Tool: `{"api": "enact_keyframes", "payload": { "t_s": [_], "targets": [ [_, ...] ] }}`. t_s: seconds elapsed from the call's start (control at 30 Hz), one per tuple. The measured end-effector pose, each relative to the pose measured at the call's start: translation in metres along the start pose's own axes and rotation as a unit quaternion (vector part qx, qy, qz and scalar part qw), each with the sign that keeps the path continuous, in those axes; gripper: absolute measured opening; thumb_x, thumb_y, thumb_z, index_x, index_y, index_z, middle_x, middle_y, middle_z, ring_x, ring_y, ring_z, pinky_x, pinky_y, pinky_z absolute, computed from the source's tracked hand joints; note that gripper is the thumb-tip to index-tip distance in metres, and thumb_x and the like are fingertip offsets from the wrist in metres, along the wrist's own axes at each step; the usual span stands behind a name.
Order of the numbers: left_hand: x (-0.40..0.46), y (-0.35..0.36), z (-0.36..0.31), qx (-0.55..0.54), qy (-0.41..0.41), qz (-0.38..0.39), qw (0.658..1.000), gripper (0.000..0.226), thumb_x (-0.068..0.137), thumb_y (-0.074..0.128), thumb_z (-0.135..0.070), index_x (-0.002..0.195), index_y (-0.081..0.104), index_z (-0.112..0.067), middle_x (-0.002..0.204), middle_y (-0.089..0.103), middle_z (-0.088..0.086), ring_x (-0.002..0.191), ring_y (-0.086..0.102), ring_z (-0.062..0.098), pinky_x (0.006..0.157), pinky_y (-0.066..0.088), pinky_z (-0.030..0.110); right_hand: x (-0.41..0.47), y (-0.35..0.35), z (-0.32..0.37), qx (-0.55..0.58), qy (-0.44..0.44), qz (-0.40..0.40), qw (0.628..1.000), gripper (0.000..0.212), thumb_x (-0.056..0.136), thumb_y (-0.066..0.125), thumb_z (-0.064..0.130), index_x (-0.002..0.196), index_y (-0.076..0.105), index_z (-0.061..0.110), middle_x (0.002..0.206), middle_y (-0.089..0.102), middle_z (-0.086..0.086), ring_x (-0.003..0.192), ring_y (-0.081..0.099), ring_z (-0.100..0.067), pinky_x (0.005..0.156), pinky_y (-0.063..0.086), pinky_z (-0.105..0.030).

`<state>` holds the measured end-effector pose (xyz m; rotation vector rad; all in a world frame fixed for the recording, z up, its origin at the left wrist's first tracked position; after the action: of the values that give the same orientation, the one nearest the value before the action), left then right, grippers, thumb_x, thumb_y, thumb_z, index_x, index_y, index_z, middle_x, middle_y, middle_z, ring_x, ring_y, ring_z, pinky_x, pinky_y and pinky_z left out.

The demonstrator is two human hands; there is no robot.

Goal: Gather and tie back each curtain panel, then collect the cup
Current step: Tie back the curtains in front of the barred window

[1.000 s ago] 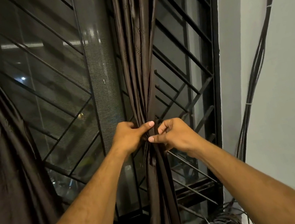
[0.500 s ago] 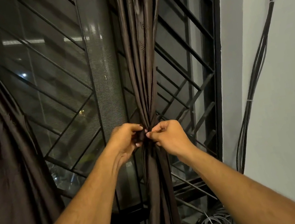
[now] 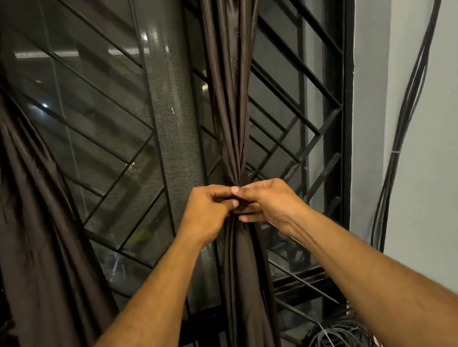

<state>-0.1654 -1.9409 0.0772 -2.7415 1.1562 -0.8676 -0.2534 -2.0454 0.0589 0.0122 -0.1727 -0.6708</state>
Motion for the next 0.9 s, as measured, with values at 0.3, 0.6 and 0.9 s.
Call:
{"api": "enact_keyframes", "payload": {
  "t_s": [0.3, 0.6, 0.9],
  "targets": [
    [0.005, -0.002, 0.011, 0.015, -0.056, -0.042, 0.997, 0.019, 0.084, 0.079, 0.005, 0.099, 0.073, -0.005, 0.077, 0.075, 0.004, 0.066, 0.072, 0.007, 0.06, 0.06, 0.027, -0.006, -0.008, 0.015, -0.137, -0.044, -0.01, 0.99, 0.014, 0.101, 0.062, 0.005, 0.107, 0.071, -0.003, 0.089, 0.072, -0.017, 0.077, 0.068, -0.019, 0.069, 0.058, -0.033],
    [0.004, 0.013, 0.013, -0.036, -0.131, -0.045, 0.99, 0.019, 0.101, 0.048, 0.0, 0.09, 0.057, -0.012, 0.067, 0.059, 0.008, 0.054, 0.053, 0.014, 0.047, 0.039, 0.027, -0.029, -0.016, 0.009, -0.224, -0.186, -0.098, 0.952, 0.01, 0.098, 0.068, 0.01, 0.09, 0.071, 0.016, 0.082, 0.077, 0.0, 0.074, 0.074, -0.009, 0.065, 0.057, -0.022],
    [-0.004, 0.028, 0.01, -0.094, -0.194, -0.135, 0.967, 0.023, 0.08, 0.068, -0.029, 0.082, 0.07, -0.006, 0.066, 0.058, 0.009, 0.054, 0.051, 0.02, 0.045, 0.032, 0.025, -0.022, -0.017, 0.004, -0.299, -0.186, -0.059, 0.934, 0.016, 0.093, 0.075, 0.015, 0.103, 0.079, 0.003, 0.089, 0.069, 0.0, 0.084, 0.064, -0.016, 0.078, 0.047, -0.029]
  ]
}}
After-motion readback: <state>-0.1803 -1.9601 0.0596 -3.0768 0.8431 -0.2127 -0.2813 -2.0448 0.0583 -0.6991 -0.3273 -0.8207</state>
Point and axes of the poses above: each hand's wrist, its own x-axis towards the middle knuckle, its own y-axis out of the palm, z = x × y, the point moved 8 cm from there along x, towards the middle knuckle
